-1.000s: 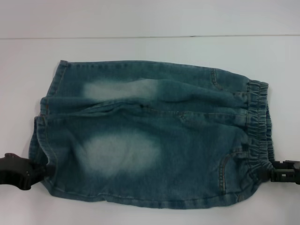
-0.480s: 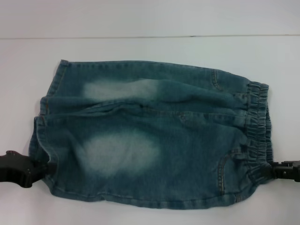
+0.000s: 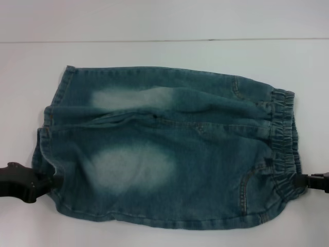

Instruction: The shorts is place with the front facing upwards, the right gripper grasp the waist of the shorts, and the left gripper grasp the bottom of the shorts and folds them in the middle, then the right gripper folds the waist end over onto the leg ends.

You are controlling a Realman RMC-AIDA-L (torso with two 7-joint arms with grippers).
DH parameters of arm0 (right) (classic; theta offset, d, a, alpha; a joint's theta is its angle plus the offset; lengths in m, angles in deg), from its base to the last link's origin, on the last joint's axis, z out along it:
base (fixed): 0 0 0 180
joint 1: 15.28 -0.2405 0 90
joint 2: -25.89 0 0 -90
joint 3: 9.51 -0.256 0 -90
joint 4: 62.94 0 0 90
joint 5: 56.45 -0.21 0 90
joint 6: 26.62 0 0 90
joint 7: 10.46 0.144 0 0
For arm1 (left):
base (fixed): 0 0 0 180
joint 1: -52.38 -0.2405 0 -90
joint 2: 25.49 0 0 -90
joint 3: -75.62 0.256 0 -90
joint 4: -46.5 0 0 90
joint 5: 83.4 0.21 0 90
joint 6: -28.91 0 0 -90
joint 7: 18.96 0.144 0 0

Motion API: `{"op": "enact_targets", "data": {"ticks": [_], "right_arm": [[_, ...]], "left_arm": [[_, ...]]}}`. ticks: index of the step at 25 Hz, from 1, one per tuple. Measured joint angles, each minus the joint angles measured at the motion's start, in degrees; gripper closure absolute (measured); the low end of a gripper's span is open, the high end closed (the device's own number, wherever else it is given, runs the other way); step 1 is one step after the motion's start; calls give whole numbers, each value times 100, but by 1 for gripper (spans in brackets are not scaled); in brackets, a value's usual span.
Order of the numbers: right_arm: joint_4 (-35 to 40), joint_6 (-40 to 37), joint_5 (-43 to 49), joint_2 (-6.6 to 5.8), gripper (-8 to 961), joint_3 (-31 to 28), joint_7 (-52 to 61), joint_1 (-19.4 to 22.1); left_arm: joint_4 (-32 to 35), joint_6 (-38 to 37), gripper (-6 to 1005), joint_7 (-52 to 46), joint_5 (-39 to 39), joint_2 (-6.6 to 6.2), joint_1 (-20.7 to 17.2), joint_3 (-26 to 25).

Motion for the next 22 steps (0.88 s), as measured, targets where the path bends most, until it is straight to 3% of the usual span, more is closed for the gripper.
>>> {"op": "enact_targets", "data": {"ticks": [2, 16, 22], "right_arm": [[2, 4, -1, -8, 883, -42, 85, 1], [-52, -220, -609, -65, 919, -311, 239, -62], [-412, 550, -1755, 1, 910, -922, 427, -151]], "left_arm": [[4, -4, 984, 0, -33, 0, -1, 0], [-11, 140, 983, 19, -873, -24, -31, -316], [-434, 1349, 983, -32, -1853, -40, 115, -393]]}}
